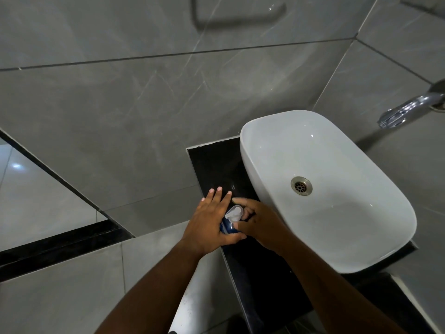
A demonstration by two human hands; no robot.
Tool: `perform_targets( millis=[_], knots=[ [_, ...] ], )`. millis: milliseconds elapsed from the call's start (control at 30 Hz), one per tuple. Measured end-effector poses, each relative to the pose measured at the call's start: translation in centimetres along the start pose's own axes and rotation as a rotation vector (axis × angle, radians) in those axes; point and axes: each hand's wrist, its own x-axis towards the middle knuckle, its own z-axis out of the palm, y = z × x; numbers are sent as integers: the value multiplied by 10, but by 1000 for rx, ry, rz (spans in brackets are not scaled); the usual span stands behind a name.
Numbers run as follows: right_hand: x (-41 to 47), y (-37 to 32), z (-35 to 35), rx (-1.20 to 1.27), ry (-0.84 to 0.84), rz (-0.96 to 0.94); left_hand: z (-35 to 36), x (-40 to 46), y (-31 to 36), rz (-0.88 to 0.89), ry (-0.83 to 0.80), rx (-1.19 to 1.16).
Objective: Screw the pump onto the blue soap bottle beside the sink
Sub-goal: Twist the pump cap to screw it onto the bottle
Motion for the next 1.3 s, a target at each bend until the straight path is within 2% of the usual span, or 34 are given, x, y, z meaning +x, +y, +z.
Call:
perform_targets(
  millis=[67, 167, 333, 500, 567, 633, 700, 833, 933, 1000, 1167, 1300],
  knots=[
    [1, 0, 1, -47, 6, -24, -1, 1, 0, 3, -5, 5],
    [4, 0, 2, -81, 86, 42, -2, 1, -1, 7, -8, 9],
    [3, -2, -6, -61, -26, -61, 0, 3, -2, 14, 2, 21],
    [7, 0, -3, -82, 32, 48, 1, 4, -6, 24, 6, 33],
    [6, -4, -5, -33, -37, 13, 2, 3, -6, 24, 18, 24],
    [6, -4, -8, -93, -101, -30, 3, 4, -6, 25, 17, 25],
    [6, -6, -9, -166, -76, -3, 2, 4, -6, 31, 20, 58],
    [9, -7, -4, -152, 1, 49, 1, 3, -6, 41, 30, 110],
    [8, -7, -8, -71, -90, 13, 1, 3, -6, 40, 45, 93],
    [8, -6, -10, -132, -126, -13, 2, 3, -6, 36, 39, 80],
    [9, -3, -5, -260, -11, -16, 3, 3, -7, 26, 28, 64],
    [7, -4, -6, -289, 18, -63, 4, 5, -6, 28, 37, 79]
  ],
)
